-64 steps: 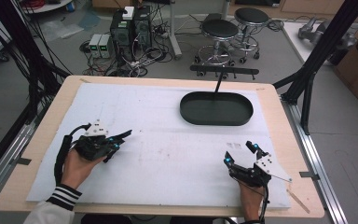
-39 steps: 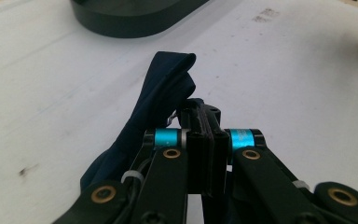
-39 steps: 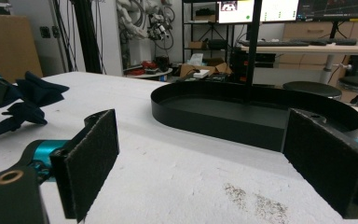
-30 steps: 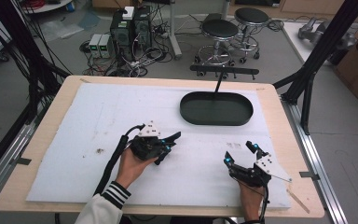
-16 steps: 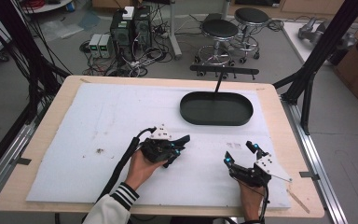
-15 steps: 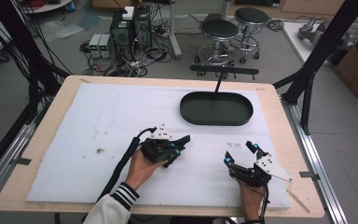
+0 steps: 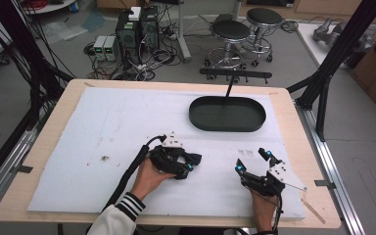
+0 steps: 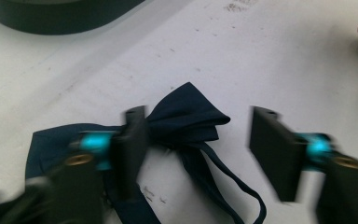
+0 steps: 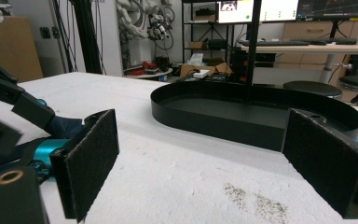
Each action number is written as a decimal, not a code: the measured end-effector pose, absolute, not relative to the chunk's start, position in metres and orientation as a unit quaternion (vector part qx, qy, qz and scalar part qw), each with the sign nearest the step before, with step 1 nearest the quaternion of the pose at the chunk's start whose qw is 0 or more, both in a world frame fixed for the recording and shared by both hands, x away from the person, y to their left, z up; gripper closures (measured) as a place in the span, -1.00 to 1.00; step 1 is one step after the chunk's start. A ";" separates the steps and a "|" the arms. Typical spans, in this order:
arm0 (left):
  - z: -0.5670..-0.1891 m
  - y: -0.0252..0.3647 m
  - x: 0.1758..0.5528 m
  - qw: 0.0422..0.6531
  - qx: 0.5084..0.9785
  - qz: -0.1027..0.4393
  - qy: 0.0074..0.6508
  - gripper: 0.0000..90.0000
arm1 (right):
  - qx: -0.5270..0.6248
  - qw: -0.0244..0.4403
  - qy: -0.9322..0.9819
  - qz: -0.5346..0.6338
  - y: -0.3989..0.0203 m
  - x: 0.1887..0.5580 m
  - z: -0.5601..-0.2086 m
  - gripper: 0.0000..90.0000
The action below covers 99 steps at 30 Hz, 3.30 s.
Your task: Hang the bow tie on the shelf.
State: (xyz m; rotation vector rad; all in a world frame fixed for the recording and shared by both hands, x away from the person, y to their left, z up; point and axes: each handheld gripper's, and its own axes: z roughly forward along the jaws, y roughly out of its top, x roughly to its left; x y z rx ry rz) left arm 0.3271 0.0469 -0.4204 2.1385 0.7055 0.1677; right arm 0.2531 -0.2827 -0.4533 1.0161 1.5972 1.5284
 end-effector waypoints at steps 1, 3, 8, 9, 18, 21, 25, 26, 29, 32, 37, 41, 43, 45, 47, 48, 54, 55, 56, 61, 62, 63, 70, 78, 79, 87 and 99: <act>-0.421 0.047 0.328 0.425 0.857 0.056 0.287 -0.53 | 0.392 0.346 0.616 0.589 -0.283 0.253 -0.453 -0.77; -0.422 0.048 0.329 0.426 0.857 0.044 0.286 -0.73 | 0.391 0.347 0.616 0.589 -0.283 0.253 -0.453 -0.77; -0.416 0.053 0.324 0.449 0.854 0.061 0.257 -0.77 | 0.391 0.347 0.616 0.589 -0.283 0.253 -0.453 -0.77; -0.415 0.053 0.324 0.452 0.852 0.062 0.256 -0.77 | 0.390 0.346 0.617 0.589 -0.282 0.253 -0.453 -0.77; -0.402 0.097 0.314 0.523 0.809 0.091 0.250 -0.83 | 0.391 0.346 0.623 0.582 -0.281 0.254 -0.453 -0.77; -0.400 0.122 0.310 0.543 0.792 0.112 0.256 -0.83 | 0.389 0.343 0.638 0.569 -0.278 0.257 -0.451 -0.77; -0.401 0.157 0.306 0.559 0.772 0.135 0.273 -0.83 | 0.378 0.342 0.651 0.562 -0.274 0.256 -0.446 -0.77; -0.402 0.168 0.304 0.562 0.765 0.138 0.282 -0.83 | 0.374 0.346 0.652 0.562 -0.273 0.256 -0.444 -0.78; -0.403 0.192 0.301 0.570 0.754 0.150 0.290 -0.83 | 0.373 0.333 0.658 0.563 -0.268 0.255 -0.441 -0.77; -0.406 0.211 0.296 0.578 0.742 0.166 0.295 -0.83 | 0.373 0.314 0.667 0.563 -0.263 0.258 -0.437 -0.77; -0.413 0.235 0.287 0.592 0.722 0.190 0.303 -0.83 | 0.360 0.290 0.685 0.563 -0.252 0.260 -0.426 -0.77; -0.420 0.248 0.280 0.603 0.709 0.211 0.299 -0.83 | 0.344 0.276 0.705 0.555 -0.241 0.265 -0.419 -0.77; -0.424 0.254 0.278 0.606 0.704 0.220 0.300 -0.83 | 0.334 0.269 0.716 0.550 -0.235 0.267 -0.416 -0.77; -0.427 0.261 0.276 0.608 0.700 0.225 0.300 -0.83 | 0.328 0.263 0.725 0.545 -0.230 0.269 -0.414 -0.77; -0.430 0.266 0.273 0.613 0.694 0.229 0.301 -0.83 | 0.324 0.254 0.734 0.541 -0.225 0.271 -0.412 -0.77; -0.432 0.269 0.272 0.614 0.690 0.233 0.303 -0.83 | 0.323 0.248 0.738 0.537 -0.222 0.272 -0.411 -0.77; -0.441 0.280 0.266 0.615 0.673 0.266 0.312 -0.83 | 0.303 0.217 0.769 0.519 -0.203 0.280 -0.408 -0.77; -0.442 0.281 0.266 0.615 0.672 0.268 0.313 -0.83 | 0.300 0.215 0.775 0.513 -0.200 0.282 -0.408 -0.77; -0.443 0.281 0.266 0.616 0.671 0.270 0.313 -0.83 | 0.297 0.211 0.780 0.508 -0.197 0.283 -0.408 -0.77; -0.445 0.281 0.266 0.622 0.664 0.276 0.310 -0.83 | 0.290 0.205 0.799 0.485 -0.184 0.290 -0.411 -0.77; -0.445 0.281 0.266 0.621 0.664 0.279 0.310 -0.83 | 0.289 0.196 0.803 0.483 -0.183 0.292 -0.412 -0.77; -0.445 0.281 0.267 0.621 0.664 0.280 0.309 -0.83 | 0.292 0.188 0.806 0.478 -0.181 0.293 -0.413 -0.77; -0.449 0.281 0.270 0.628 0.658 0.275 0.311 -0.83 | 0.284 0.173 0.831 0.447 -0.168 0.303 -0.420 -0.77; -0.451 0.281 0.269 0.632 0.654 0.272 0.314 -0.83 | 0.281 0.157 0.845 0.427 -0.153 0.313 -0.426 -0.69; -0.452 0.282 0.269 0.632 0.653 0.273 0.315 -0.83 | 0.281 0.156 0.847 0.423 -0.152 0.314 -0.426 -0.68; -0.452 0.281 0.269 0.632 0.653 0.273 0.315 -0.83 | 0.286 0.155 0.860 0.394 -0.146 0.321 -0.427 -0.47; -0.452 0.281 0.269 0.632 0.654 0.273 0.314 -0.81 | 0.296 0.144 0.875 0.355 -0.141 0.327 -0.430 -0.12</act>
